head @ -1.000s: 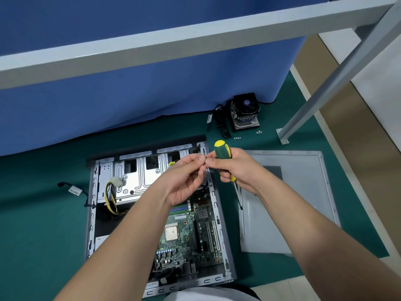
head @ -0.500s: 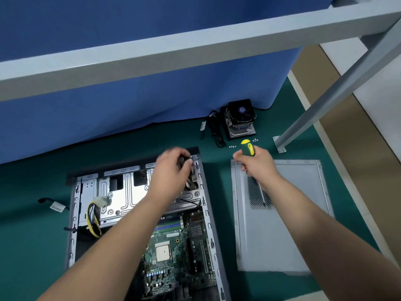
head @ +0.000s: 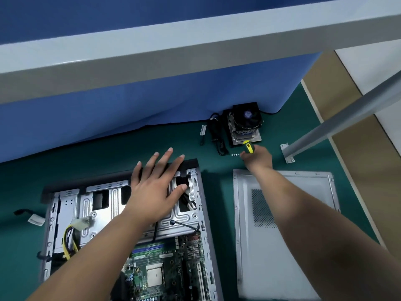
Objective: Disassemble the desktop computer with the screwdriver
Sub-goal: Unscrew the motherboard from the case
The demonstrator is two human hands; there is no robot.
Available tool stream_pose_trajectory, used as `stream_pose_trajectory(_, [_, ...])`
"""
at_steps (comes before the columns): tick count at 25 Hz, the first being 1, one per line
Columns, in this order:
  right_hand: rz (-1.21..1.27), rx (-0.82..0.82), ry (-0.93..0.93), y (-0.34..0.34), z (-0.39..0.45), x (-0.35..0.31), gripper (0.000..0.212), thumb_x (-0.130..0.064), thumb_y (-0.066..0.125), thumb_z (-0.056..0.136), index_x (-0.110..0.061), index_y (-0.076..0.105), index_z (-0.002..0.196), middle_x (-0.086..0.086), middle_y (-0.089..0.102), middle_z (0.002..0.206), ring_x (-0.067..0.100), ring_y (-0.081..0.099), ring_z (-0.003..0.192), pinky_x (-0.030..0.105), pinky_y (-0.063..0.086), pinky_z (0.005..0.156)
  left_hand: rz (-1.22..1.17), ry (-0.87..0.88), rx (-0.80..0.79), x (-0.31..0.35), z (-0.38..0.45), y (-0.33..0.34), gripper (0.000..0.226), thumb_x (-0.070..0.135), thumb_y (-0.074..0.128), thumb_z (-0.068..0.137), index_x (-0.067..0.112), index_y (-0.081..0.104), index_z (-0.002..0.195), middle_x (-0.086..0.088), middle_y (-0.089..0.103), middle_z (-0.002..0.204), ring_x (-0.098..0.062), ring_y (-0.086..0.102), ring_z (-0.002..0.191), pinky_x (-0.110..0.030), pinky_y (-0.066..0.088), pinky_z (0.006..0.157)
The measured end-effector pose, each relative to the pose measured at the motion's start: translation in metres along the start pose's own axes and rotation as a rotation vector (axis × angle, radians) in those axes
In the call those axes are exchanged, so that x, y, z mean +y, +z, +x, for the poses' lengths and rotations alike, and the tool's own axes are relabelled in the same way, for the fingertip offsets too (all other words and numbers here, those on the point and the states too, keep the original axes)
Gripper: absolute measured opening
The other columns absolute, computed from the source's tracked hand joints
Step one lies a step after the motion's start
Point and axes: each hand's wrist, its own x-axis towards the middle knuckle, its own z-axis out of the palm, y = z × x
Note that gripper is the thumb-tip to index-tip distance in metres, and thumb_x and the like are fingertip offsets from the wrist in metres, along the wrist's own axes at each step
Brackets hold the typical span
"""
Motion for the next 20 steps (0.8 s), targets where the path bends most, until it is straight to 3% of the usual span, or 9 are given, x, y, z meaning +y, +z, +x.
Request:
stream_pose_trajectory(8, [0.017,0.054,0.069,0.015,0.006,0.008,0.017,-0.035,0.066,0.093,-0.022,0.063,0.083,-0.002,0.062,0.076,0.009,0.052,0.063,0.024,0.032,0.052,0.038,0.001,0.016,0.000,-0.002,0.002,0.069,0.073,0.024,0.095,0.053,0.007,0.159,0.025,-0.005,0.169,-0.010,-0.005,0.158,-0.044,-0.010,0.123])
stream_pose_trajectory(13, [0.105,0.052,0.054,-0.010,-0.019,0.000,0.028,-0.044,0.067,0.089,-0.019,0.060,0.082,0.001,0.061,0.074,0.023,0.059,0.072,0.029,0.035,0.054,0.026,-0.011,-0.013,0.003,-0.001,-0.002,0.070,0.073,0.022,0.093,0.054,0.004,0.159,0.025,-0.007,0.169,-0.010,-0.008,0.158,-0.044,-0.011,0.123])
stream_pose_trajectory(17, [0.269,0.020,-0.035,-0.038,-0.071,0.000,0.030,-0.050,0.066,0.092,-0.021,0.058,0.087,0.001,0.064,0.084,0.024,0.063,0.082,0.034,0.043,0.069,-0.053,0.015,-0.112,0.000,0.000,-0.012,0.069,0.071,0.027,0.096,0.057,-0.002,0.157,0.029,-0.017,0.166,-0.003,-0.023,0.153,-0.044,-0.015,0.124])
stream_pose_trajectory(18, [0.274,0.015,-0.086,-0.046,-0.089,0.002,0.030,-0.050,0.065,0.094,-0.021,0.059,0.088,0.001,0.065,0.087,0.022,0.063,0.084,0.033,0.045,0.071,-0.074,0.028,-0.139,-0.001,-0.001,-0.016,0.068,0.066,0.032,0.099,0.056,-0.001,0.158,0.028,-0.018,0.166,-0.002,-0.026,0.152,-0.043,-0.016,0.124])
stream_pose_trajectory(20, [0.217,0.050,-0.223,-0.061,-0.123,0.007,0.035,-0.052,0.064,0.094,-0.020,0.056,0.084,-0.002,0.058,0.093,0.004,0.058,0.084,0.017,0.042,0.071,-0.116,0.046,-0.149,-0.003,-0.007,-0.022,0.065,0.056,0.040,0.104,0.052,0.007,0.160,0.025,-0.013,0.168,-0.002,-0.023,0.153,-0.042,-0.014,0.125])
